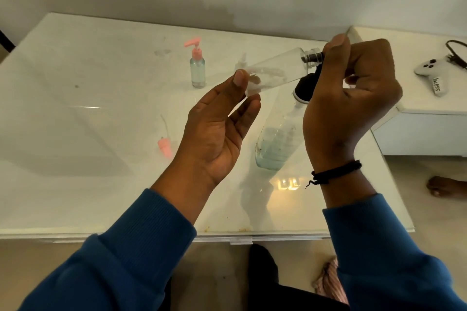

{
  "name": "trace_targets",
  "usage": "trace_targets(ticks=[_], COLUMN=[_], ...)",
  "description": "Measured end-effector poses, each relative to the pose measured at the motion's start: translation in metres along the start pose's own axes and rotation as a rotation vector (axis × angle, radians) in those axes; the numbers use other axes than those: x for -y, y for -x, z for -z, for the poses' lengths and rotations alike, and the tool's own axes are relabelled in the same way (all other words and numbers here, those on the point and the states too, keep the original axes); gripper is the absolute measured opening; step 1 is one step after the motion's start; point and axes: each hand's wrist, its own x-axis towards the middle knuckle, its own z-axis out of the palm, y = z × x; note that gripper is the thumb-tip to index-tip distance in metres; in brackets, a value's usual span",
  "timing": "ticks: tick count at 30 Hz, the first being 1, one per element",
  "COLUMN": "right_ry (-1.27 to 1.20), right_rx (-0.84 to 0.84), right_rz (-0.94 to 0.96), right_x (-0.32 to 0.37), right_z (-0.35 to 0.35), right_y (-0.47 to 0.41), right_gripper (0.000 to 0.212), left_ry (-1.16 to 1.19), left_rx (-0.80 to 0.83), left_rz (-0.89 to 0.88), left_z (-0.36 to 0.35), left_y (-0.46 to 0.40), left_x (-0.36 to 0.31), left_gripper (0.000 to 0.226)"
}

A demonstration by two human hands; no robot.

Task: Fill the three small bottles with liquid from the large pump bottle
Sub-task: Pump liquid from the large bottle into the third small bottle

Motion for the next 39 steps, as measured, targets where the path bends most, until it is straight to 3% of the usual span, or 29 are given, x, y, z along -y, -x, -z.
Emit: trace_targets(ticks=[14, 19, 34, 39], right_ry=[-0.009, -0.003, -0.044, -0.014], right_rx=[0.003, -0.005, -0.003, -0.014], right_rz=[-0.008, -0.002, 0.002, 0.021], right_x=[-0.0043, -0.0006, -0.0039, 0.0026], right_z=[0.001, -0.0009, 0.0, -0.0028], right_y=[0.0068, -0.0006, 0.0068, -0.0004], right_gripper=[0.035, 0.034, 0.034, 0.032], left_ry=[0.012, 0.008, 0.026, 0.021], left_rx=[-0.01, 0.001, 0.0, 0.013], left_rz=[-0.002, 0.01, 0.005, 0.011], left_z=[0.0007, 0.001, 0.0007, 0.0005], left_y=[0.0008, -0.0009, -0.0003, -0.0007], left_x=[0.0015, 0.0002, 0.0011, 0.0], left_gripper=[0.022, 0.033, 0.027, 0.035])
